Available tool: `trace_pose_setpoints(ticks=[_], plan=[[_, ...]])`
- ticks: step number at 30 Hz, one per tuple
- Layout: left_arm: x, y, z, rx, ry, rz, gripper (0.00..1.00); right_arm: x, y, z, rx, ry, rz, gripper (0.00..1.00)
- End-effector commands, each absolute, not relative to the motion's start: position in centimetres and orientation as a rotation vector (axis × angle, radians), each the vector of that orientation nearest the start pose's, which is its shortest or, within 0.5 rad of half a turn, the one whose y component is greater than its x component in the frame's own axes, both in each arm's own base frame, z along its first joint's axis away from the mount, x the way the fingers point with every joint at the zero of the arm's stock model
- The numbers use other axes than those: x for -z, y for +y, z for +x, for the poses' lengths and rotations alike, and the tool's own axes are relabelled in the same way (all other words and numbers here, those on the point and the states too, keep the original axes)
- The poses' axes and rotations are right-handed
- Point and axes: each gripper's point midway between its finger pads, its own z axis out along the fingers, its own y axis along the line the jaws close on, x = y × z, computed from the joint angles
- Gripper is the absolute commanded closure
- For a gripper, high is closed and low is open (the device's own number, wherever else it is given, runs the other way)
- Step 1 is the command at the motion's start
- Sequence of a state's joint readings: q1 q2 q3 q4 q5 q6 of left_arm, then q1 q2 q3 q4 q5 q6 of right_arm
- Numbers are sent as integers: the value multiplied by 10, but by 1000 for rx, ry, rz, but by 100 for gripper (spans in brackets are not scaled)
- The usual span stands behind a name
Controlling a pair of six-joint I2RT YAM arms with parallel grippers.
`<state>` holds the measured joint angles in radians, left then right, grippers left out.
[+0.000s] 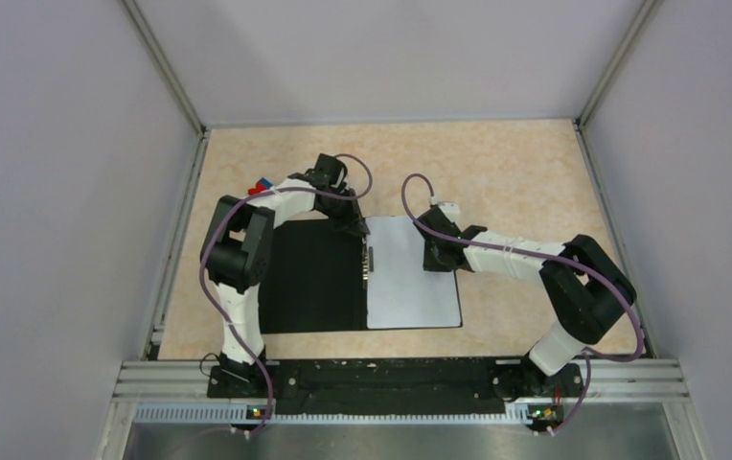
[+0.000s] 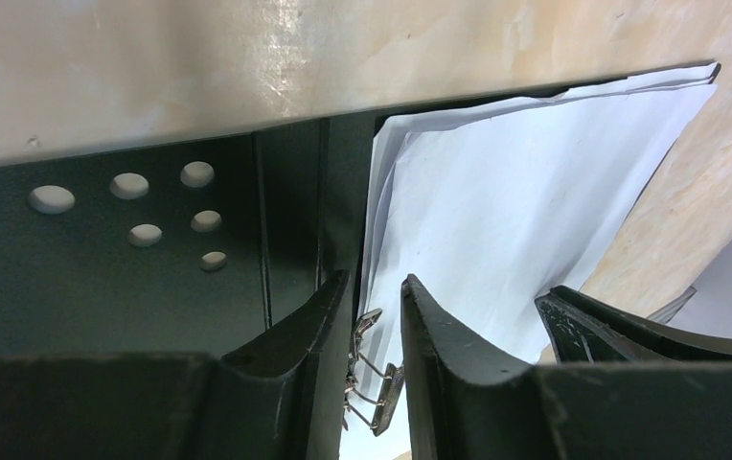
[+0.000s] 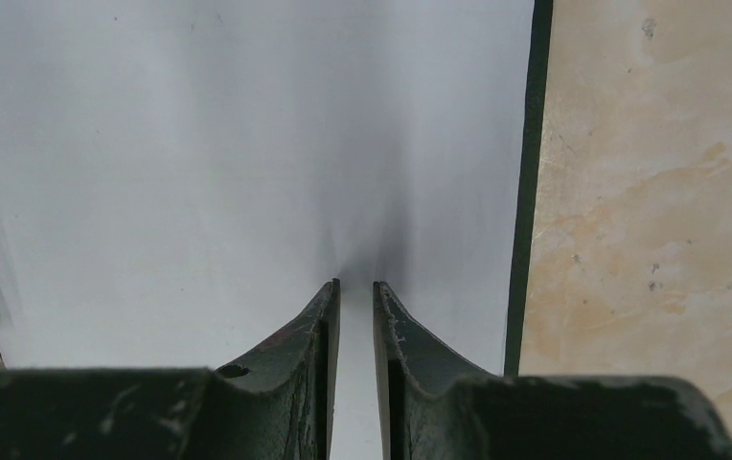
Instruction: Put the files into the folder
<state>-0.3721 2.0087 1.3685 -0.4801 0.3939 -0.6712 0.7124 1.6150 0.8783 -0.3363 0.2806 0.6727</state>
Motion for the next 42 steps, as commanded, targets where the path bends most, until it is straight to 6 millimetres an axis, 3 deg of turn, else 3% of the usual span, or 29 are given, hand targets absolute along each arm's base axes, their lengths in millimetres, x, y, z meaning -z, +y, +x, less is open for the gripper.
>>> trace_pose_setpoints(ticks=[1, 28, 42], plan=[[-30, -250, 369, 873, 2819, -280, 69, -15, 211, 280, -137, 2586, 40, 81], [-85, -263, 351, 1053, 2715, -172, 69, -12, 214, 280, -141, 2597, 41, 81], [-89, -265, 326, 1078, 2718, -105, 70, -12, 215, 281, -148, 2598, 42, 82]])
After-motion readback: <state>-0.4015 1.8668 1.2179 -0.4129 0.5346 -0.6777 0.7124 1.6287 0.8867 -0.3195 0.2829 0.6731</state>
